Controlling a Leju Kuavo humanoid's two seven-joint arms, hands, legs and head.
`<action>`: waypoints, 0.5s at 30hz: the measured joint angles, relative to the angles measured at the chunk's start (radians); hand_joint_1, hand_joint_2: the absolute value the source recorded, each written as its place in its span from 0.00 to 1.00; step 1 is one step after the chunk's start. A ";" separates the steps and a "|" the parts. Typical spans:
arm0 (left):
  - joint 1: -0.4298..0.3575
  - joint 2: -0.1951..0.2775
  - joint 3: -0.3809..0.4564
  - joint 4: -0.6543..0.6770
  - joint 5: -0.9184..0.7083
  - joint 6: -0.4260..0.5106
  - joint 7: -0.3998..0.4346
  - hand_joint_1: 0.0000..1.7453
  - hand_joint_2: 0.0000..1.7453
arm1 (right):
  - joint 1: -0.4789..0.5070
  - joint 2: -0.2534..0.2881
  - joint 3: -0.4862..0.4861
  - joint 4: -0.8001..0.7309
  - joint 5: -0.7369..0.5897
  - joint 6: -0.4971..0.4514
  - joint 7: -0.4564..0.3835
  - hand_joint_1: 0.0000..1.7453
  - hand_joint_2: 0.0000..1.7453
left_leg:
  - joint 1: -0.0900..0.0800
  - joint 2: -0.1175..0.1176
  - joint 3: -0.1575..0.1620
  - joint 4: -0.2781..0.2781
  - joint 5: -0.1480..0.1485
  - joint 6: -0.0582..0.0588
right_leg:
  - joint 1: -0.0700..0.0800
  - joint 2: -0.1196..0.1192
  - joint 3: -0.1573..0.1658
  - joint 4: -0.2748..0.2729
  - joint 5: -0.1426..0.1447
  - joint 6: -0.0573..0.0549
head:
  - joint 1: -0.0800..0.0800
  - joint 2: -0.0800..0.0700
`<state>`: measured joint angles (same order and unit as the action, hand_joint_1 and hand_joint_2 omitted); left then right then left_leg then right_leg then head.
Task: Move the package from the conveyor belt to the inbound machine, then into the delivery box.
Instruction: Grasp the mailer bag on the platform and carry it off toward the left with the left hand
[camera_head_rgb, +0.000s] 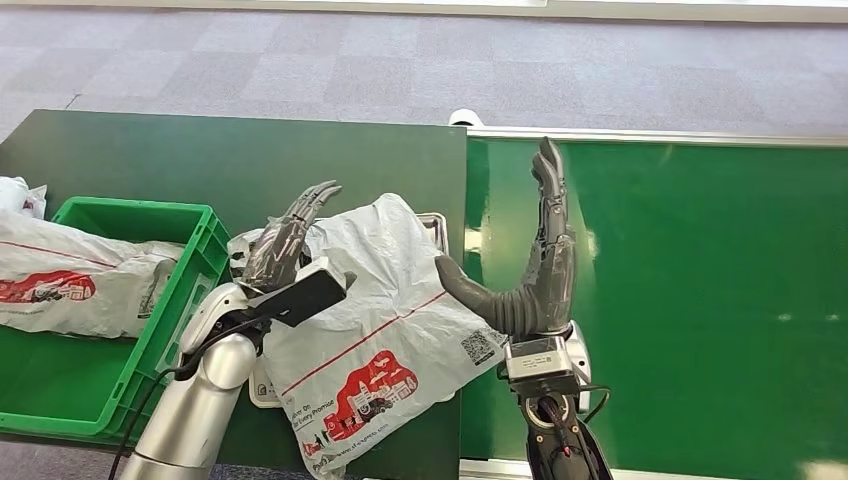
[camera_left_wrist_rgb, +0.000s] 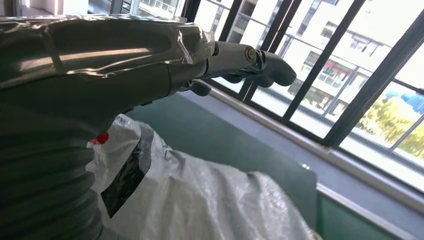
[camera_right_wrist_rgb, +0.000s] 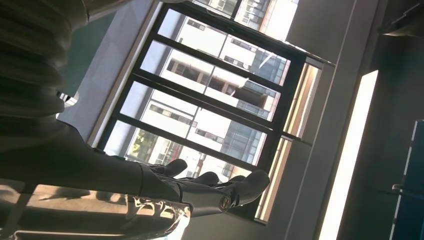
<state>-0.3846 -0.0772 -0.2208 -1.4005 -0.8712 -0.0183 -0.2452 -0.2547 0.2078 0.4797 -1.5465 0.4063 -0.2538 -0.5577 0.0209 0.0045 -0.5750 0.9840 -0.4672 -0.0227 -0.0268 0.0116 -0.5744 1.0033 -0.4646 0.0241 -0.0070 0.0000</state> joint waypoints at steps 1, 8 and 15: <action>-0.009 0.004 -0.006 0.029 -0.016 -0.010 0.009 0.00 1.00 | 0.001 0.000 -0.001 0.000 0.002 0.002 0.001 0.00 1.00 | 0.000 0.000 0.000 0.000 0.000 0.000 | 0.000 0.000 0.000 0.000 0.000 0.000 | 0.000 0.000; -0.042 0.024 -0.034 0.145 -0.067 -0.052 0.046 0.00 1.00 | 0.007 0.000 -0.006 0.000 0.006 0.005 0.001 0.00 1.00 | 0.000 0.000 0.000 0.000 0.000 0.000 | 0.000 0.000 0.000 0.000 0.000 0.000 | 0.000 0.000; -0.064 0.040 -0.055 0.209 -0.105 -0.089 0.083 0.00 1.00 | 0.010 0.000 -0.008 0.001 0.007 0.005 0.001 0.00 1.00 | 0.000 0.000 0.000 0.000 0.000 0.000 | 0.000 0.000 0.000 0.000 0.000 0.000 | 0.000 0.000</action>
<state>-0.4482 -0.0377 -0.2757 -1.1914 -0.9760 -0.1073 -0.1625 -0.2447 0.2079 0.4716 -1.5457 0.4130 -0.2487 -0.5570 0.0209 0.0041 -0.5751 0.9840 -0.4672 -0.0227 -0.0267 0.0115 -0.5740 1.0033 -0.4646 0.0241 -0.0071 0.0000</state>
